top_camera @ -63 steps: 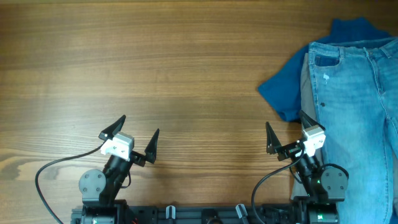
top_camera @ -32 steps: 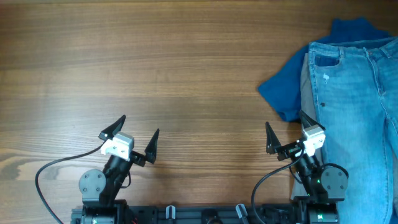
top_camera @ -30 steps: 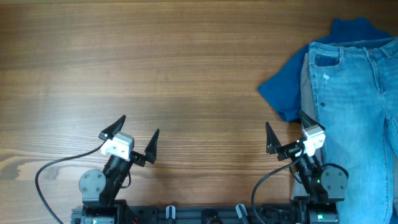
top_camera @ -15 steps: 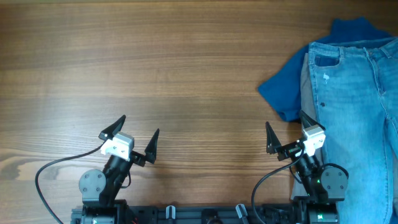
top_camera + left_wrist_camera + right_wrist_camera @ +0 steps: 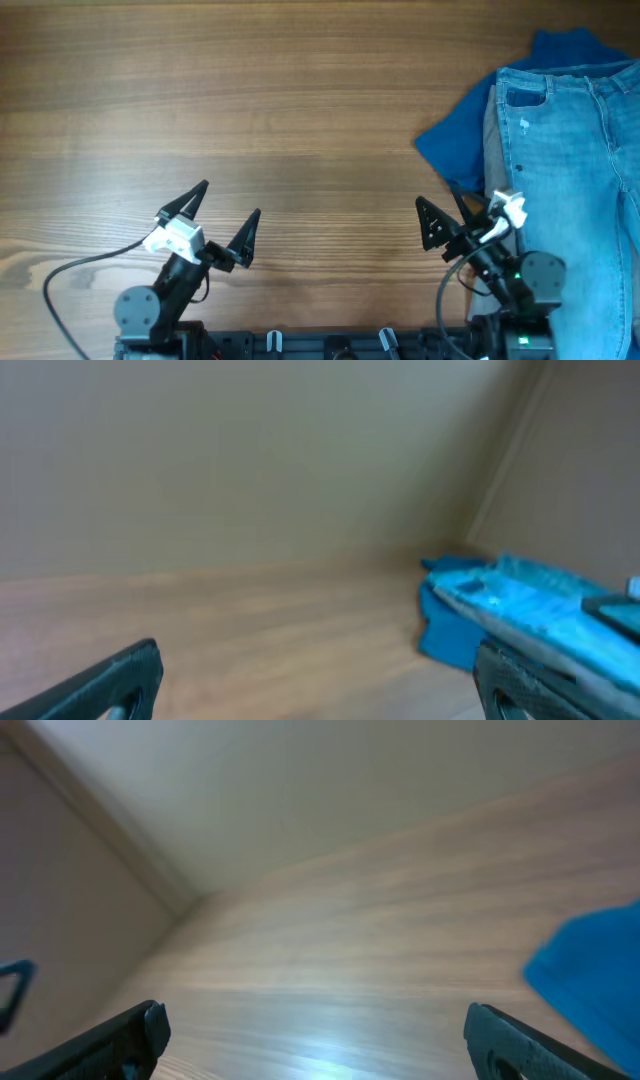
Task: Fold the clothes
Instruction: 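Reach the right gripper to the jeans waistband on the clothes pile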
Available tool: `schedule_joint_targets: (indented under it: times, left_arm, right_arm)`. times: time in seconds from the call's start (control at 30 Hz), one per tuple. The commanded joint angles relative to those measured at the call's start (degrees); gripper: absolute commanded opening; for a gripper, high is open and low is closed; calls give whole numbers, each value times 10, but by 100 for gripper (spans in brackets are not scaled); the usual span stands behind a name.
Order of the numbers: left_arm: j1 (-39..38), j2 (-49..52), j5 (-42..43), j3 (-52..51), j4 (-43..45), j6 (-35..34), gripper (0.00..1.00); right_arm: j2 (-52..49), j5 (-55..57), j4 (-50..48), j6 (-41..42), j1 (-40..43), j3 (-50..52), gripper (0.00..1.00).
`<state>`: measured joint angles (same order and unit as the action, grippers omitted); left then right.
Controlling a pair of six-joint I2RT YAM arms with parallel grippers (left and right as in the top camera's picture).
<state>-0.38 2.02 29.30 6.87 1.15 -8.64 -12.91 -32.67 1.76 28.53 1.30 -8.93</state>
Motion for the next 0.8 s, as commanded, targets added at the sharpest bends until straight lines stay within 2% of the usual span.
schedule_joint_targets:
  times: [0.0,0.1,0.13,0.17,0.23,0.33,0.4,0.43,0.53,0.67,0.77]
  left_arm:
    - [-1,73,-41,141,-126,-23,100]
    - [-1,201,-64,299,-281,-23,100]
    - [-1,234,-64,334,-308,-23,100]
    - [-1,311,-64,409,-371,-23,100]
    - [-1,402,-64,489,-445,-23,100]
    - [-1,479,-64,534,-478,-9,100]
    - [-1,515,-49,536,-461,-13,100]
    - [-1,529,-21,536,-447,-13,100]
    - [-1,554,-2,536,-427,-13,100]
    - [-1,598,-4,536,-422,-12,100]
    - [-1,632,-4,536,-422,-12,100]
  right_arm:
    - [-81,-27,103,-46,2,-151,100]
    - [-233,48,320,-109,2,-342,100]
    - [-292,71,382,-125,2,-406,100]
    - [-369,90,444,-167,2,-484,100]
    - [-482,89,514,-279,2,-595,100]
    - [-602,104,520,-327,3,-685,100]
    - [-676,179,495,-266,14,-721,98]
    - [-722,237,473,-221,24,-734,93]
    - [-820,323,412,-169,63,-737,78]
    - [-958,327,368,-160,116,-737,67]
    - [-1010,344,352,-164,129,-737,64]
